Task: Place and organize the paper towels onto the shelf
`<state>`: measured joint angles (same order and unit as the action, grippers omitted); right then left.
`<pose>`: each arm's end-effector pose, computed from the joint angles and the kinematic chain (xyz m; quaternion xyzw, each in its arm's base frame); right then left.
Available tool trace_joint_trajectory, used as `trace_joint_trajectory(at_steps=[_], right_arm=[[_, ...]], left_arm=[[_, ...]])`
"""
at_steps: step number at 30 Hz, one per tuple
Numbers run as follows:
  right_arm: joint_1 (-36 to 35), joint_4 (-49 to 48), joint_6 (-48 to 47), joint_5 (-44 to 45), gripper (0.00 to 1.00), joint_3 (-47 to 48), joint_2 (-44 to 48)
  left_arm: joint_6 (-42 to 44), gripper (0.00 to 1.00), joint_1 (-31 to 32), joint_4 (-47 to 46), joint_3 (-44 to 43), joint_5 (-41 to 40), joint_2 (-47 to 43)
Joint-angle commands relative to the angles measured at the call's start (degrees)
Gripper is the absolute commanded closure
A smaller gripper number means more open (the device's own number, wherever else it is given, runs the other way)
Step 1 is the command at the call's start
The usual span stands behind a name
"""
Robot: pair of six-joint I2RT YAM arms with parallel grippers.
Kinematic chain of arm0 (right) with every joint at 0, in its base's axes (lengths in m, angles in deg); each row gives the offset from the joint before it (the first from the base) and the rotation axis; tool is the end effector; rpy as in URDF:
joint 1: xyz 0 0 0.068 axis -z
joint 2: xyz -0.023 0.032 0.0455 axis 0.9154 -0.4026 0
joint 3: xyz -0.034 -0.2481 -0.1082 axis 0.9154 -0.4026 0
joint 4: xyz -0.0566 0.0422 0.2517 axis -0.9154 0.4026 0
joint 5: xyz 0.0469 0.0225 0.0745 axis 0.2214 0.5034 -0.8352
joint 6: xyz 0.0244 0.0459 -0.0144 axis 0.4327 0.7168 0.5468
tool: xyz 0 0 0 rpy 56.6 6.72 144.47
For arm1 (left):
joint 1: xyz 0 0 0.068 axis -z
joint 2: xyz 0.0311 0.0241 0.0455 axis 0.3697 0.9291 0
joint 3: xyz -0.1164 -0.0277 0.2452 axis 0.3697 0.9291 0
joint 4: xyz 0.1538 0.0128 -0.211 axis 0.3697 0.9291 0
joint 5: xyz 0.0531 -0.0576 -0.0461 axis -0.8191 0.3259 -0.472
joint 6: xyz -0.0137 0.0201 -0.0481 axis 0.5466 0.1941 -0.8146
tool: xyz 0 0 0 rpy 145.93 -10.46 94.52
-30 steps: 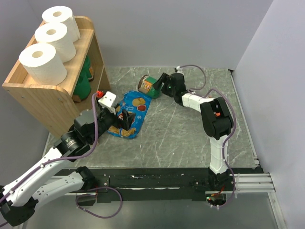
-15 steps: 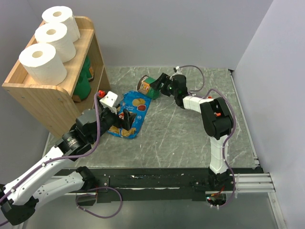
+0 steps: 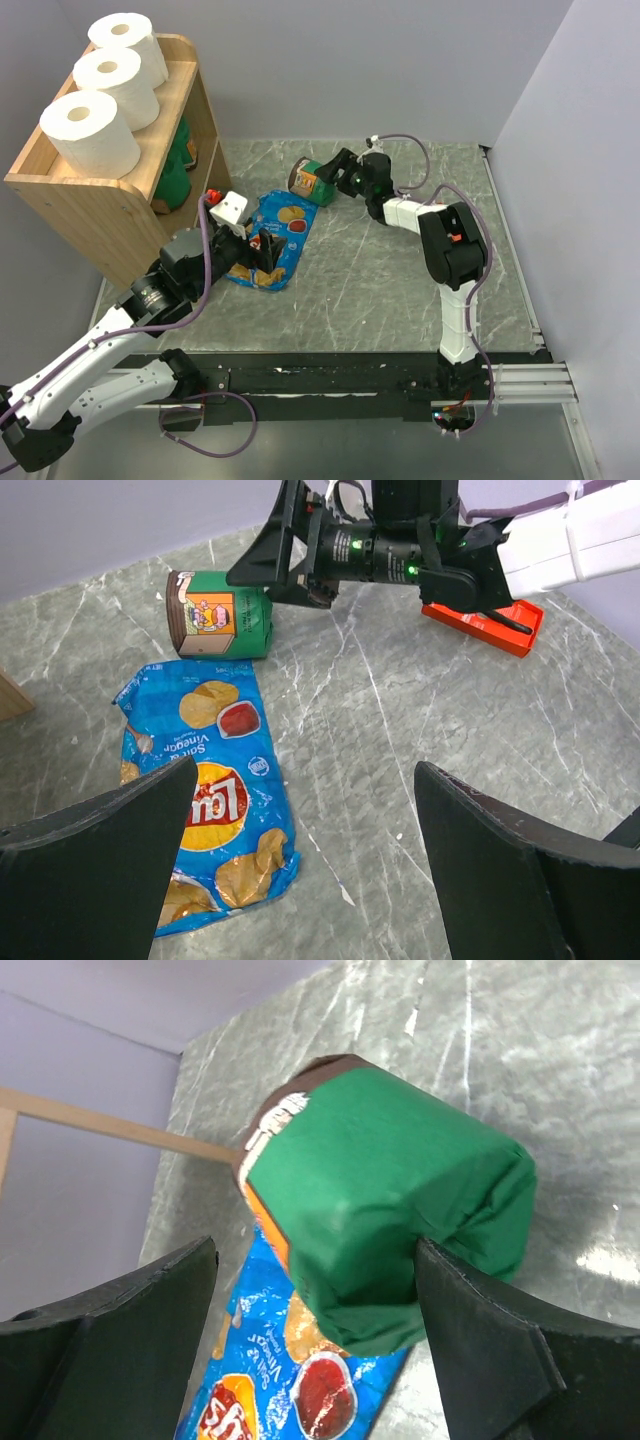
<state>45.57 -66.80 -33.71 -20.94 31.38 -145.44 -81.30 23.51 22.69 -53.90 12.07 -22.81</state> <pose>0.4510 0.1801 0.1961 0.0816 0.7807 0.4133 0.4615 0.1312 -0.1231 0.3727 0.1791 0.7313 -0.2352 0.6147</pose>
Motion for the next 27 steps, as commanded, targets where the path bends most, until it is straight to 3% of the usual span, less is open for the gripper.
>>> trace_joint_trajectory(at_steps=[1,18,27], right_arm=[[0.3,-1.9,1.4,2.0,0.13,-1.9,1.2],[0.2,-0.9,1.2,-2.4,0.12,5.7,-5.3],[1.4,-10.9,5.8,-7.6,0.21,7.3,-10.2]], left_arm=[[0.6,0.04,0.1,-2.6,0.3,-0.2,0.1],[0.7,0.04,0.1,-2.7,0.4,-0.1,0.8],[0.7,0.04,0.0,-2.6,0.3,0.0,1.2]])
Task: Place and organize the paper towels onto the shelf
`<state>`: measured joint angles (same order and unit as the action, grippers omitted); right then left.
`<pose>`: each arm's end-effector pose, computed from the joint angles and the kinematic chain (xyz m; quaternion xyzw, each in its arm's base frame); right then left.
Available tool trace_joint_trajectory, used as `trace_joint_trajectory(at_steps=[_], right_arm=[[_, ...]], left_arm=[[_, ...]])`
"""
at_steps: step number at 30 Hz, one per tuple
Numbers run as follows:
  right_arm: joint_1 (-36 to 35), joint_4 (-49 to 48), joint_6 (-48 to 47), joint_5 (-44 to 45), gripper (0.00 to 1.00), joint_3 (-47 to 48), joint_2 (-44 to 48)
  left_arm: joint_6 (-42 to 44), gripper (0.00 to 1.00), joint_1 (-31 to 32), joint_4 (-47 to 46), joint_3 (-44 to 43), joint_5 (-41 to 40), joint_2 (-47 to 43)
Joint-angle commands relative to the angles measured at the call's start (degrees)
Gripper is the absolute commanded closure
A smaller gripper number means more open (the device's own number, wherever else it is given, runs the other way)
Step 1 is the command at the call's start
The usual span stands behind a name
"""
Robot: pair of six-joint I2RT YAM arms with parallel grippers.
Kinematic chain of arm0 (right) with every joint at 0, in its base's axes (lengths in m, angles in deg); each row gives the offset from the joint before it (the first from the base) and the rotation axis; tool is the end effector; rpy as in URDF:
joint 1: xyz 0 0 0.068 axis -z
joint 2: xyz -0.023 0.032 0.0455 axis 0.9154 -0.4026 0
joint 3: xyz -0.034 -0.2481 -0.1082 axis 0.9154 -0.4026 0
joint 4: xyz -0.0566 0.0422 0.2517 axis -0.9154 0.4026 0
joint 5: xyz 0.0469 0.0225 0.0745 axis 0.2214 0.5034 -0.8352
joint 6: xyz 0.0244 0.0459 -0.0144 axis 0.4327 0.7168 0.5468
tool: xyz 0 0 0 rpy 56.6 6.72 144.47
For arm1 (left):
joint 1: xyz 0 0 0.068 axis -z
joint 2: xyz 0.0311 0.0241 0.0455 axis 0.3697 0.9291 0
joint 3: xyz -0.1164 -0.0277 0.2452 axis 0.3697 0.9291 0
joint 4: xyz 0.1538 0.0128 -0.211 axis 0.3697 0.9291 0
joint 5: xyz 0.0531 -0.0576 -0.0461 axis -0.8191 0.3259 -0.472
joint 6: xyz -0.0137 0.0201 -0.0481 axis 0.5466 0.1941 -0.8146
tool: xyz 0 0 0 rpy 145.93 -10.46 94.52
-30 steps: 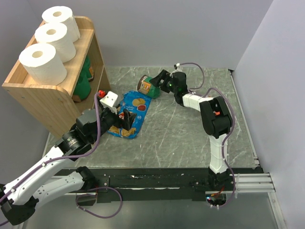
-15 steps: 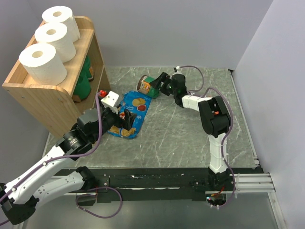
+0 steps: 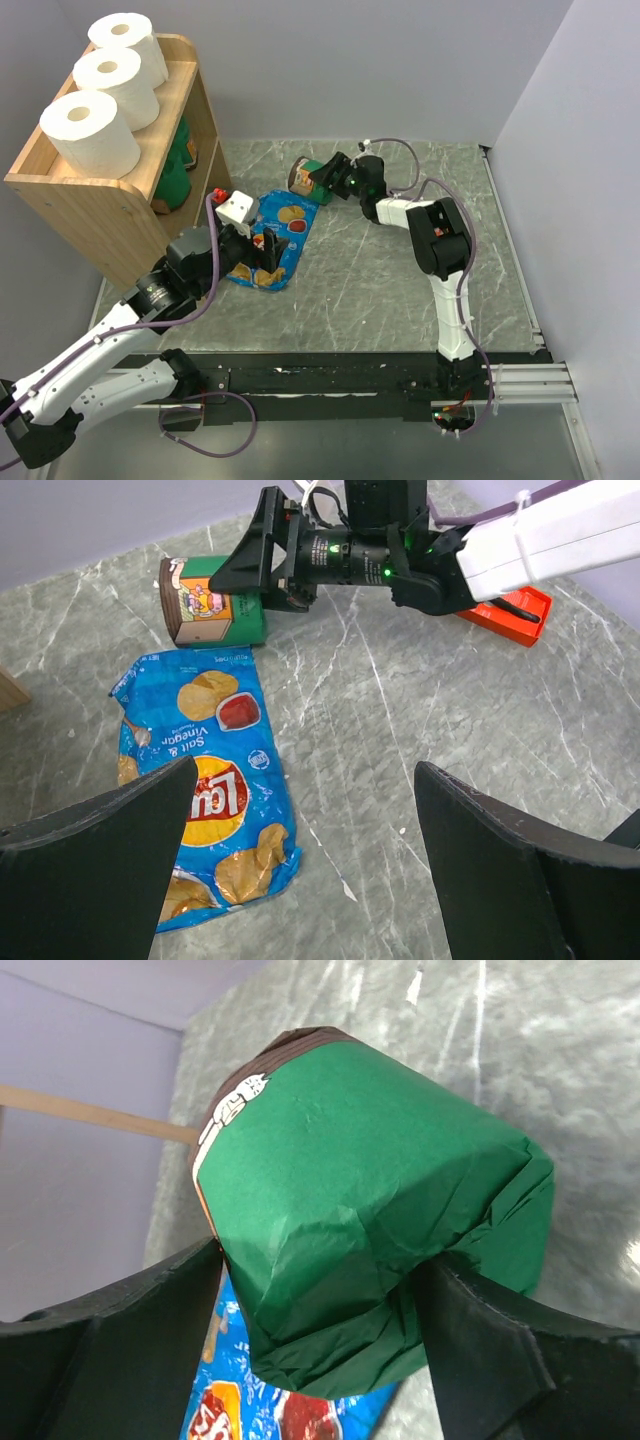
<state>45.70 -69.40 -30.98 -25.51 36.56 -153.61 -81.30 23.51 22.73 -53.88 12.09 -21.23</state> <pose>0.4722 0.1898 0.1623 0.0773 0.7813 0.4463 0.4294 0.1362 -0.1281 0.3680 0.1831 0.7398 -0.2296 0.6054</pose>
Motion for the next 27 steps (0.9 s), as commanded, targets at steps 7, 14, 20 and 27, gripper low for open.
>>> trace_joint_trajectory(at_steps=[7,14,20,27], right_arm=[[2.8,-17.0,5.1,-7.3,0.45,2.7,-3.7],[4.7,-16.7,4.0,-9.1,0.53,1.6,-0.5],[5.6,-0.6,-6.0,-7.9,0.56,-2.6,10.4],[0.0,37.8,-27.1,3.0,0.57,-2.4,26.4]], left_arm=[[0.7,0.04,0.1,-2.4,0.1,0.6,-0.2],[0.7,0.04,0.1,-2.5,0.0,0.7,-1.2],[0.7,0.04,0.0,-2.3,-0.1,1.0,-2.2],[0.5,0.04,0.0,-2.1,-0.5,2.0,-3.4]])
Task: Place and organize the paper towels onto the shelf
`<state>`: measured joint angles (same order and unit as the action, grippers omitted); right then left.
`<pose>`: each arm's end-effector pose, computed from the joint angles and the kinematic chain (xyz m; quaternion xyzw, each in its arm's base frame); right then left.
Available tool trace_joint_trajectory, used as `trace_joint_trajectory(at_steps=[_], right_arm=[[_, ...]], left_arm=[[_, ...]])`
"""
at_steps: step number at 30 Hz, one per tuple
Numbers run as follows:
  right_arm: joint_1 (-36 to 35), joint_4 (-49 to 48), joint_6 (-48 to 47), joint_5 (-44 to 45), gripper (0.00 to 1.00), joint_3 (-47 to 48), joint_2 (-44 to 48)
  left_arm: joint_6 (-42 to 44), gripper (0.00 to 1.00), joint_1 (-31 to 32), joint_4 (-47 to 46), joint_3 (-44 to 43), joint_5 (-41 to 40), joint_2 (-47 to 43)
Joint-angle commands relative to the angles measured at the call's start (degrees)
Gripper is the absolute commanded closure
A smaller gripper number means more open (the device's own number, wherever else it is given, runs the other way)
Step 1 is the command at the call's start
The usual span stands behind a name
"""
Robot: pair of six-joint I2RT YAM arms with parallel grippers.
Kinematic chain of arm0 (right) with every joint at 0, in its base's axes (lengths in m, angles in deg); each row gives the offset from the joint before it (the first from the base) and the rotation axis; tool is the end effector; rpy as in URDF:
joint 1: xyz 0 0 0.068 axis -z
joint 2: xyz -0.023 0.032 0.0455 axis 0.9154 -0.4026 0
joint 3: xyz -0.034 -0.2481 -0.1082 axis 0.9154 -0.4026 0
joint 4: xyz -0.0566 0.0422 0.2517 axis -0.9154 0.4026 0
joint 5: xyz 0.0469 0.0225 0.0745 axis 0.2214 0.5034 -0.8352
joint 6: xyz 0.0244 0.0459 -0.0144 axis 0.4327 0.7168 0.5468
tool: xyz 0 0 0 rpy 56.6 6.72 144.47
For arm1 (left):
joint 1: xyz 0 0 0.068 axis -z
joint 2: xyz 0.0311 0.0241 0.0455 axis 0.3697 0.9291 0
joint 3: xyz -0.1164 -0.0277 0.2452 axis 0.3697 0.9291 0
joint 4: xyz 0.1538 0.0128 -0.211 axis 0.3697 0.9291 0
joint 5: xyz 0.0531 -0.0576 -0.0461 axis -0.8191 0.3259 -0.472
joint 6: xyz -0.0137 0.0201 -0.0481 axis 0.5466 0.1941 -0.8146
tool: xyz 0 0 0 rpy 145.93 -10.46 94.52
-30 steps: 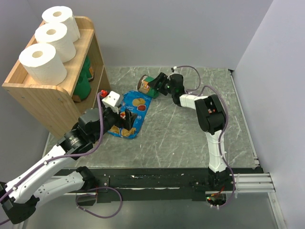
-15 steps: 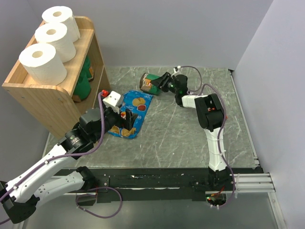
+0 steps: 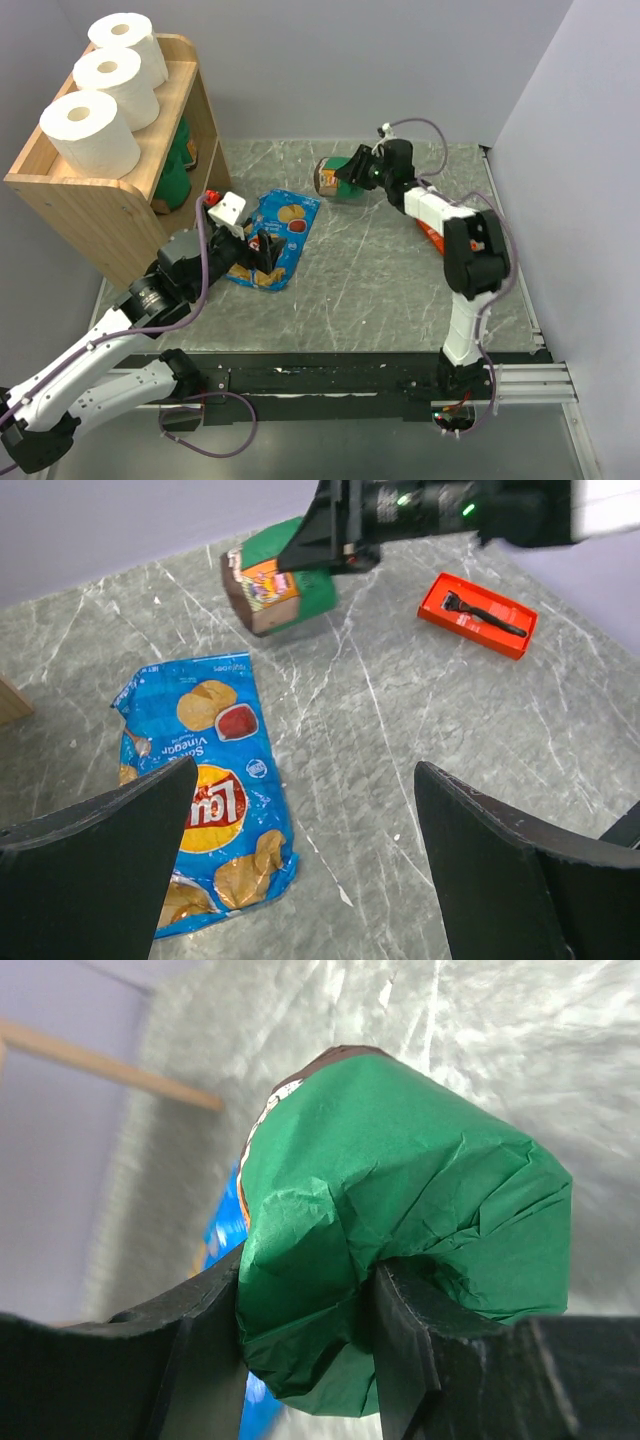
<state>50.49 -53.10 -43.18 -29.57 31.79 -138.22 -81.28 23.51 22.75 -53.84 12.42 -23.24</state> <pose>0.4433 0.1399 0.2318 0.0174 0.8102 0.3899 0.4374 0.1298 -0.1219 0.3735 0.1805 0.7292 -0.2382 0.6156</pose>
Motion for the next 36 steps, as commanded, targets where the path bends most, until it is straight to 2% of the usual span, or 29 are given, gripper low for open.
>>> trace_joint_trajectory(at_steps=[1,3,4,9,17,20,23,25,30,36], right_arm=[[-6.2,25.3,-18.2,11.8,0.57,2.5,12.3],[-10.4,34.3,-19.7,14.9,0.56,2.0,16.0],[-11.6,36.7,-20.1,18.8,0.56,1.6,17.3],[-18.5,47.8,-20.5,26.6,0.56,-1.2,22.7],[-28.9,52.7,-20.1,34.8,0.56,-2.7,20.4],[-30.3,52.4,-20.9,33.7,0.56,-2.2,18.8],[-31.6,52.9,-20.9,34.3,0.50,-1.1,18.2],[-31.9,52.8,-20.7,35.3,0.39,-0.9,18.5],[-31.9,54.5,-21.3,35.8,0.25,1.0,20.0],[-29.7,53.5,-20.9,31.5,0.21,-0.2,26.8]], left_arm=[[0.4,0.04,0.1,-1.9,-0.8,2.2,-1.7],[0.6,0.04,0.1,-1.9,-0.9,3.5,-2.0],[0.7,0.04,0.1,-1.8,-1.2,3.7,-2.1],[0.3,0.04,0.1,-2.4,-1.5,7.1,-3.0],[0.5,0.04,0.0,-0.6,-4.6,9.6,-0.8],[0.5,0.04,0.1,-1.1,-4.8,9.3,-1.4],[0.5,0.04,0.0,-0.9,-5.8,8.4,-1.6],[0.4,0.04,0.0,-0.8,-6.6,8.4,-1.2],[0.1,0.04,0.0,2.1,-9.7,11.2,2.1],[-0.2,0.04,0.0,6.4,-15.8,13.8,7.4]])
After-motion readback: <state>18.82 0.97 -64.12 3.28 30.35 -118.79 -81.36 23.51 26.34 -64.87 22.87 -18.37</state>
